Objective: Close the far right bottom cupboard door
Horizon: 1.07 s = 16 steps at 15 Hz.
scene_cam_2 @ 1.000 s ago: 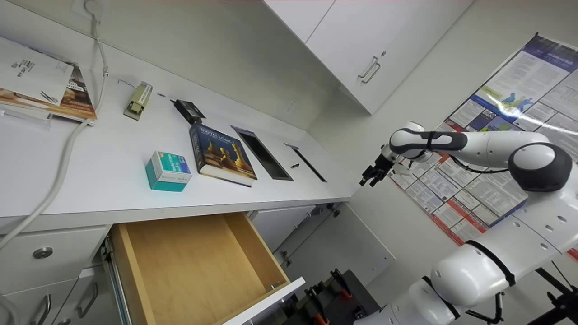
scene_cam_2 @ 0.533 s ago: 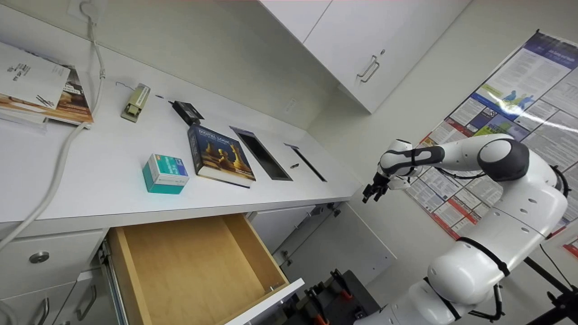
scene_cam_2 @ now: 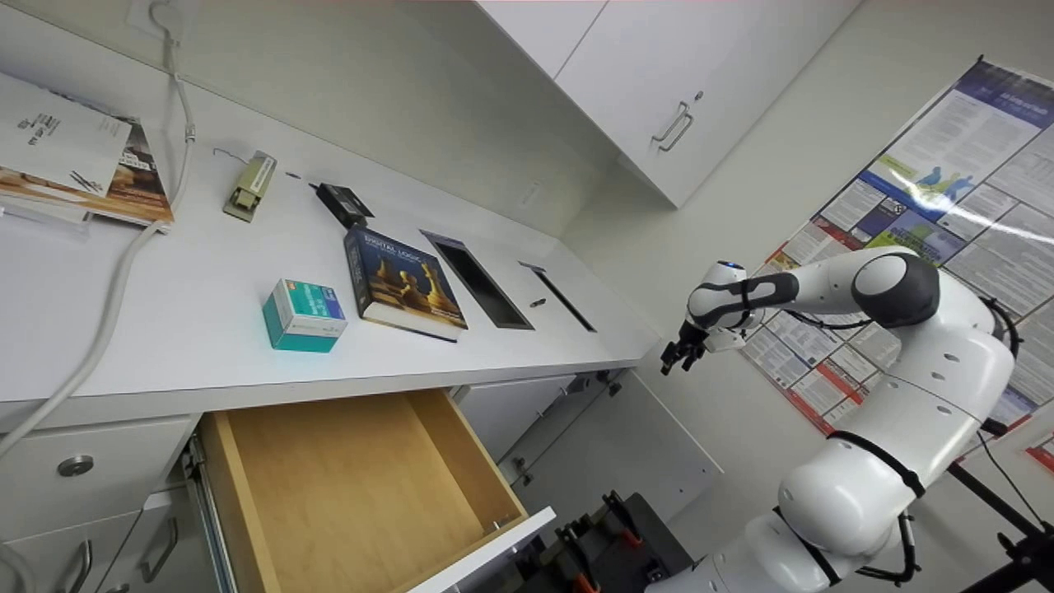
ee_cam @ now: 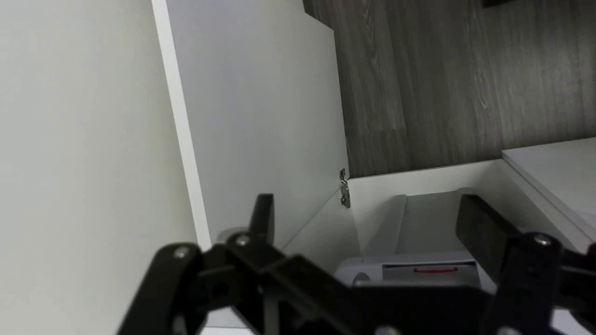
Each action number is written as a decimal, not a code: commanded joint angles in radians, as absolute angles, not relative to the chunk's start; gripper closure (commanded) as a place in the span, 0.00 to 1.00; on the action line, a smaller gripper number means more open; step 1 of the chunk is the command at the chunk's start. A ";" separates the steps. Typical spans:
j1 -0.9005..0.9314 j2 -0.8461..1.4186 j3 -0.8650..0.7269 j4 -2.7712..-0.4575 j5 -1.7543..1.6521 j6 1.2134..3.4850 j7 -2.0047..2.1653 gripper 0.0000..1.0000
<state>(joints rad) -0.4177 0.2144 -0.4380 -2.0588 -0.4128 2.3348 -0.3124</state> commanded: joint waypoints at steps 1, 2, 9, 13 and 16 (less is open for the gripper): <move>-0.488 0.361 -0.458 -1.975 -0.439 2.434 -0.361 0.00; -0.520 0.401 -0.453 -1.954 -0.421 2.465 -0.410 0.00; -0.718 0.613 -0.404 -1.830 -0.405 2.690 -0.584 0.00; -0.722 0.624 -0.414 -1.833 -0.427 2.689 -0.548 0.00; -0.734 0.640 -0.395 -1.813 -0.415 2.693 -0.567 0.00</move>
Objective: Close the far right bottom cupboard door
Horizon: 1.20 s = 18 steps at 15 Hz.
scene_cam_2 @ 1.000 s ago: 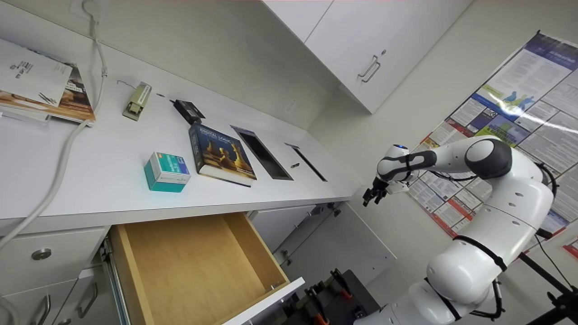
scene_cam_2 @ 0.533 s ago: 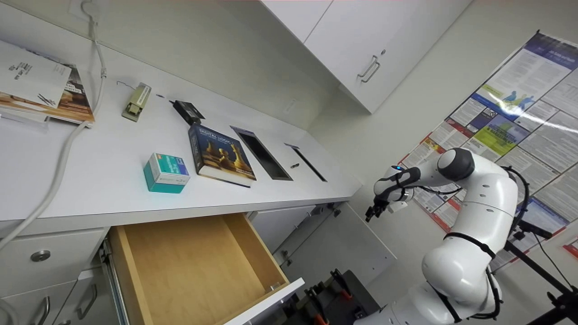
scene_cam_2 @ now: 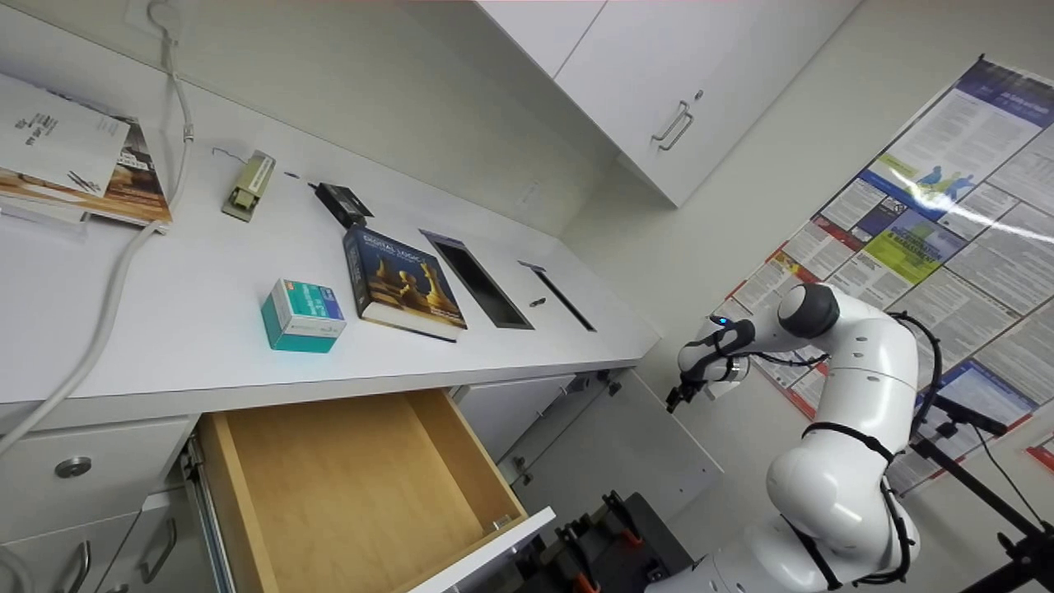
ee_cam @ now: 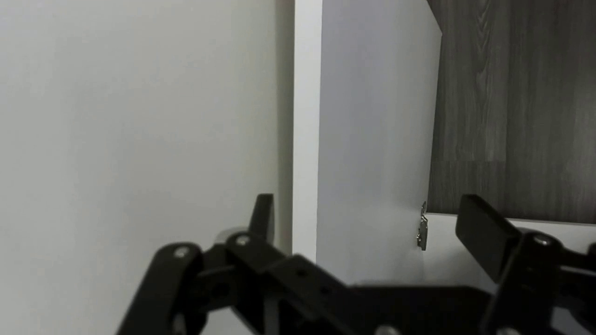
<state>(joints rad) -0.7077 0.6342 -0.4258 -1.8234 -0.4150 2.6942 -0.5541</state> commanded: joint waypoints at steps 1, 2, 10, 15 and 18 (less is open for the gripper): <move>-0.748 0.651 -0.380 -1.802 -0.402 2.688 -0.575 0.00; -0.762 0.658 -0.365 -1.798 -0.389 2.689 -0.580 0.00; -0.869 0.730 -0.293 -1.737 -0.310 2.716 -0.555 0.00; -0.882 0.772 -0.302 -1.684 -0.316 2.713 -0.519 0.00; -0.891 0.814 -0.295 -1.638 -0.312 2.698 -0.508 0.00</move>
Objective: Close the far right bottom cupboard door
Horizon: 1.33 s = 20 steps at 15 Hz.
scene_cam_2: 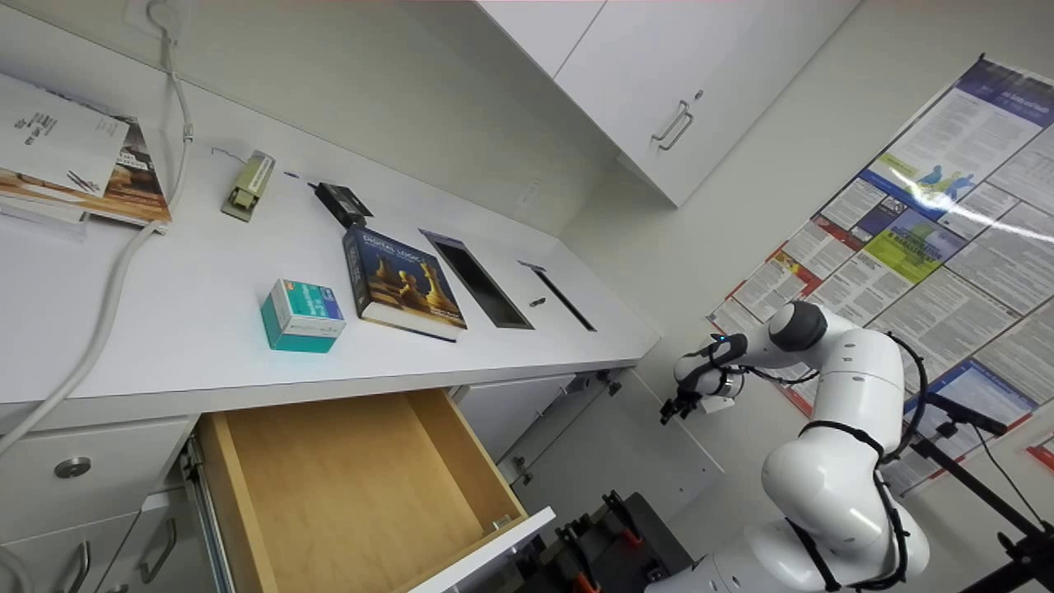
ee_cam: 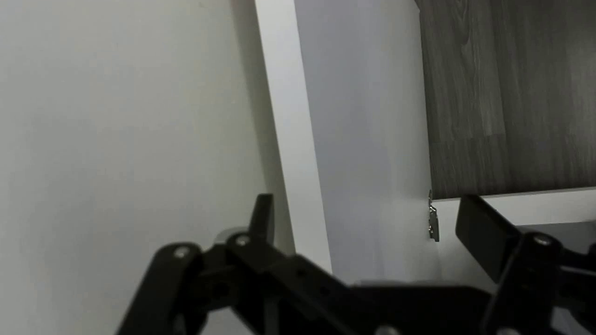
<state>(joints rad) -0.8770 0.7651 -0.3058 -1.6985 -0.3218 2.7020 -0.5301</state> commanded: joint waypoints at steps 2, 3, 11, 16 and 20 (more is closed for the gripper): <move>-0.904 0.845 -0.287 -1.604 -0.304 2.684 -0.511 0.00; -0.914 0.860 -0.280 -1.585 -0.297 2.672 -0.515 0.00; -1.018 0.894 -0.158 -1.503 -0.248 2.555 -0.632 0.58; -1.060 0.845 -0.074 -1.528 -0.177 2.439 -0.770 0.95; -1.048 0.773 -0.054 -1.606 -0.127 2.368 -0.775 0.93</move>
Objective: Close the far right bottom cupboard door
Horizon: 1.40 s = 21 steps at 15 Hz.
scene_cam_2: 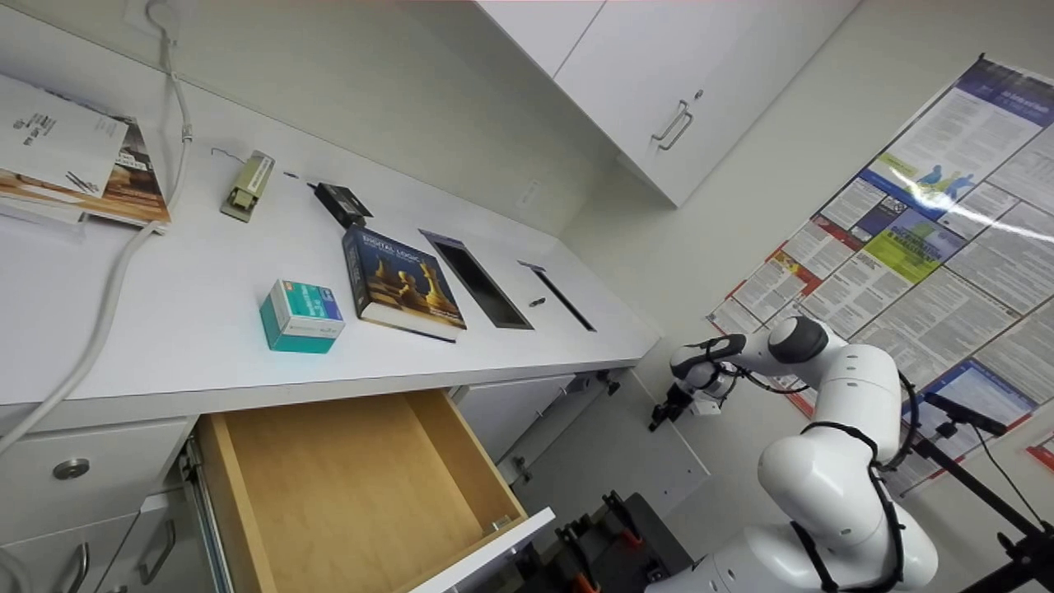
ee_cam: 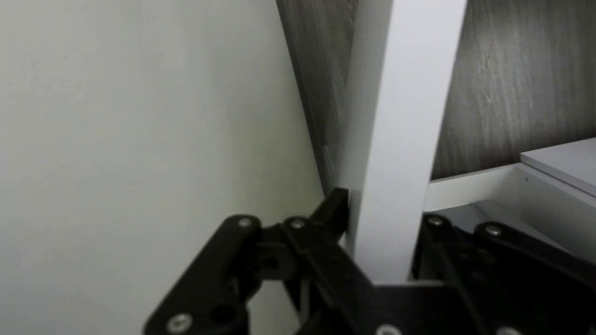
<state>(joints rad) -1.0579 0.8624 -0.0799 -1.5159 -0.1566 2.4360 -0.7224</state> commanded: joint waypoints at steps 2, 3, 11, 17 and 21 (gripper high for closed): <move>-1.038 0.739 -0.050 -1.658 -0.115 2.389 -0.766 0.93; -1.029 0.729 -0.054 -1.674 -0.113 2.397 -0.746 0.93; -0.985 0.543 -0.068 -1.839 -0.102 2.421 -0.700 0.15; -0.933 0.346 -0.160 -1.911 -0.171 2.269 -0.749 0.00; -0.910 0.332 -0.266 -1.874 -0.351 2.182 -0.880 0.00</move>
<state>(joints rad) -0.9377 0.3625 -0.2002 -1.8593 -0.2535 2.2296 -0.8008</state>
